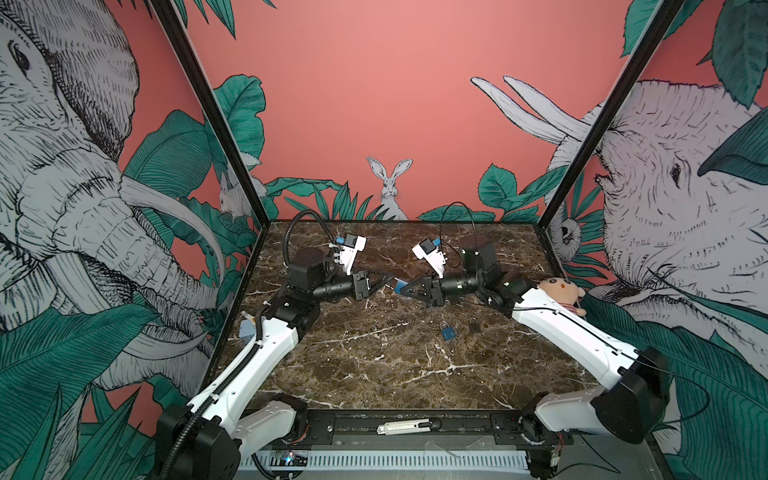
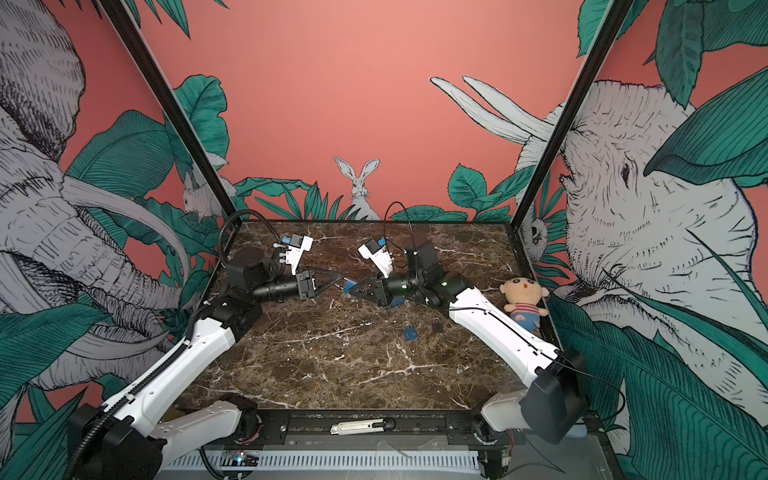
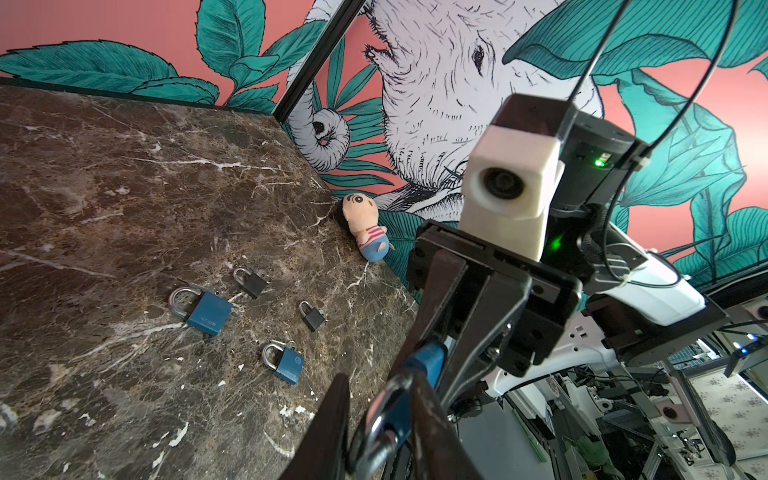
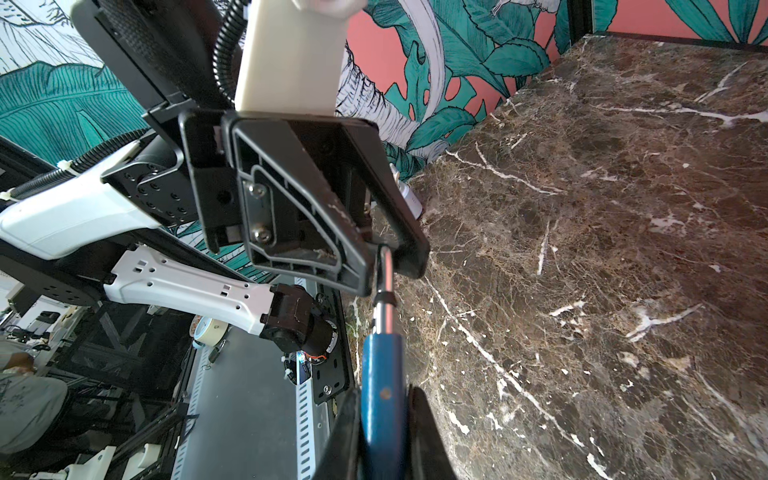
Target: Lock with the key
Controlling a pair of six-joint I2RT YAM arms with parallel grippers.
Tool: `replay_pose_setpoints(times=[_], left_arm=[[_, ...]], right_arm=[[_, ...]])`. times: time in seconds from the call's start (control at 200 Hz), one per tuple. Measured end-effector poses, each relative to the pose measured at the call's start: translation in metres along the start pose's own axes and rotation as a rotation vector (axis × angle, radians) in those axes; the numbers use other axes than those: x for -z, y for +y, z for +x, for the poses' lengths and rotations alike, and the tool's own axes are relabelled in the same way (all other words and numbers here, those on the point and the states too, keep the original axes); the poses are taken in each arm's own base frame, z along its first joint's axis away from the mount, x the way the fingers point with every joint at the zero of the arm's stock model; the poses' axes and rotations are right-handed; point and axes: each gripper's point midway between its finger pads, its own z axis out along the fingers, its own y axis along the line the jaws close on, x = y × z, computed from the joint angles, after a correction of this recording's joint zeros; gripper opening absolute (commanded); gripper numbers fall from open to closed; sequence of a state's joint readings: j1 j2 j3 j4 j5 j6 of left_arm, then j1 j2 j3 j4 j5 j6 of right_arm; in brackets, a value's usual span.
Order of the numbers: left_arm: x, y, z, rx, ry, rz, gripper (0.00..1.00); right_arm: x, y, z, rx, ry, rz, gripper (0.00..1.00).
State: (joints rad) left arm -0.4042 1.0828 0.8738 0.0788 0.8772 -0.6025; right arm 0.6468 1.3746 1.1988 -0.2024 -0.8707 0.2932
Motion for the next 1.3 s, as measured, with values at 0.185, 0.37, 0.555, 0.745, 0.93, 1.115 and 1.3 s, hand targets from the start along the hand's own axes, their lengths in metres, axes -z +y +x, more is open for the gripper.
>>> replay_pose_setpoints(times=[0.185,0.37,0.555,0.745,0.93,1.115,1.3], left_arm=[[0.0,0.0,0.0,0.0,0.002,0.001,0.22],[0.0,0.0,0.001,-0.002,0.004,0.0,0.17],[0.0,0.001,0.002,-0.002,0.006,-0.001,0.14],[0.001,-0.001,0.0,-0.008,0.001,-0.001,0.0],[0.002,-0.002,0.0,-0.014,-0.001,0.002,0.0],[0.005,-0.007,-0.004,-0.04,-0.016,0.009,0.0],[0.007,-0.01,-0.006,-0.063,-0.027,0.015,0.0]], right_arm=[[0.0,0.0,-0.001,-0.012,-0.002,-0.003,0.0],[0.0,0.0,0.0,-0.018,-0.001,-0.004,0.0],[0.0,-0.002,0.0,-0.024,0.002,-0.006,0.0],[0.0,0.0,0.0,-0.026,0.003,-0.019,0.0],[0.001,0.004,-0.001,-0.059,-0.001,-0.049,0.0],[0.002,0.01,-0.006,-0.107,-0.025,-0.113,0.0],[0.003,0.015,-0.009,-0.162,-0.041,-0.162,0.0]])
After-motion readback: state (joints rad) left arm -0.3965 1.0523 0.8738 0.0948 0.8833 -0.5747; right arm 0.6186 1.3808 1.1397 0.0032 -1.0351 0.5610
